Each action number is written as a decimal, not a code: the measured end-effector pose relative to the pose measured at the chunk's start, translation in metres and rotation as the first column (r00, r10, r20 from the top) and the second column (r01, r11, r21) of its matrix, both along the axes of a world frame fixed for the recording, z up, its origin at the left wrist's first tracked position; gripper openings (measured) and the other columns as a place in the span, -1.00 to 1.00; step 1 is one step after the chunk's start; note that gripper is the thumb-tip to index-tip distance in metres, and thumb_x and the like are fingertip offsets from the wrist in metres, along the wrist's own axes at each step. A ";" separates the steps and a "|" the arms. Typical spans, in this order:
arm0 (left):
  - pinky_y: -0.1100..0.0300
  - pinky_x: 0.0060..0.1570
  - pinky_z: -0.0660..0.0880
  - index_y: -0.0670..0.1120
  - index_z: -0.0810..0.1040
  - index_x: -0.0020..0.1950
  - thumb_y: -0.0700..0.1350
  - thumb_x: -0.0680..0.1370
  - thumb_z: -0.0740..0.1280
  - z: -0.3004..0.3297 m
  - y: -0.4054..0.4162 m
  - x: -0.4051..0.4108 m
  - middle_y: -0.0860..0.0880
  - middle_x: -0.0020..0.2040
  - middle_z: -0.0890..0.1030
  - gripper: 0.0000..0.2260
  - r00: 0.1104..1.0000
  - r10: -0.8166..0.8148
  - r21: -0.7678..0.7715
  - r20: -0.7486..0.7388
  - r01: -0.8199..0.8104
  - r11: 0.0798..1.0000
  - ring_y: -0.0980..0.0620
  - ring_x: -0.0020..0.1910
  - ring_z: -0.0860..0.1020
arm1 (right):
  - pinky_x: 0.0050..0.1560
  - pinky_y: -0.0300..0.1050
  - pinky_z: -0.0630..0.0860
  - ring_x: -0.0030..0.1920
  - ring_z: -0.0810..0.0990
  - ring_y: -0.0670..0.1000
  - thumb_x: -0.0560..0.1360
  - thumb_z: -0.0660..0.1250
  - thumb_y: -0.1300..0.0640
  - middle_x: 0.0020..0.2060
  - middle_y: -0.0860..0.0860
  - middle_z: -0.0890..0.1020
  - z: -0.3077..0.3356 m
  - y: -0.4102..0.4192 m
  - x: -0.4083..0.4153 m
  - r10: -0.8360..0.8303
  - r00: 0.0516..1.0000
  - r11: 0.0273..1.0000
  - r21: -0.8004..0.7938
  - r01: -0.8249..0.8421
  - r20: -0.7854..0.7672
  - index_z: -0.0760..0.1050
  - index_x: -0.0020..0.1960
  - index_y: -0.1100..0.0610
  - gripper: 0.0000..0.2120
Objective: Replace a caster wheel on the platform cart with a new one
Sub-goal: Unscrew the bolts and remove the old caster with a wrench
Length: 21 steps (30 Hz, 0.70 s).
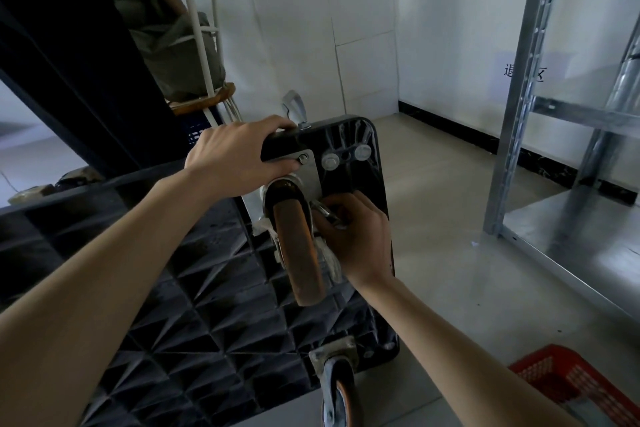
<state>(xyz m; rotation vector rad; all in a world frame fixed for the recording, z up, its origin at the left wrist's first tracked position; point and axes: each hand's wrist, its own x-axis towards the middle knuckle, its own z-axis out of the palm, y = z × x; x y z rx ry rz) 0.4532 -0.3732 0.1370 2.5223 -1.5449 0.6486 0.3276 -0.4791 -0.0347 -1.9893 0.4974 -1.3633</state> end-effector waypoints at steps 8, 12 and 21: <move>0.11 -0.13 0.35 0.29 0.32 0.42 0.36 0.49 0.33 -0.003 0.000 0.001 0.08 0.09 0.64 -0.47 1.000 0.007 -0.002 -0.012 -0.007 1.000 -0.08 -0.02 0.58 | -0.32 -0.26 0.43 -0.21 0.53 -0.17 0.41 0.52 -0.07 -0.19 -0.21 0.55 0.004 -0.002 -0.019 0.065 0.997 0.998 -0.002 -0.065 -0.051 0.61 -0.01 -0.07 -0.80; 0.10 -0.14 0.36 0.28 0.33 0.42 0.35 0.50 0.33 -0.003 0.000 0.000 0.11 -0.06 0.55 -0.47 1.000 0.007 -0.007 -0.019 -0.007 1.000 -0.02 -0.16 0.46 | -0.35 -0.28 0.36 -0.25 0.51 -0.19 0.40 0.52 -0.11 -0.25 -0.22 0.53 -0.018 -0.017 -0.050 0.075 0.973 0.996 -0.027 -0.083 -0.217 0.50 -0.12 -0.11 -0.79; 0.10 -0.09 0.40 0.21 0.32 0.48 0.31 0.55 0.29 -0.006 0.009 -0.006 0.10 0.26 0.59 -0.47 0.997 -0.075 -0.037 -0.011 0.075 0.996 -0.06 0.12 0.58 | -0.27 -0.37 0.36 -0.20 0.51 -0.24 0.45 0.51 -0.07 -0.20 -0.19 0.55 -0.027 -0.032 -0.082 0.140 0.877 0.984 -0.032 -0.174 -0.459 0.53 -0.12 -0.08 -0.83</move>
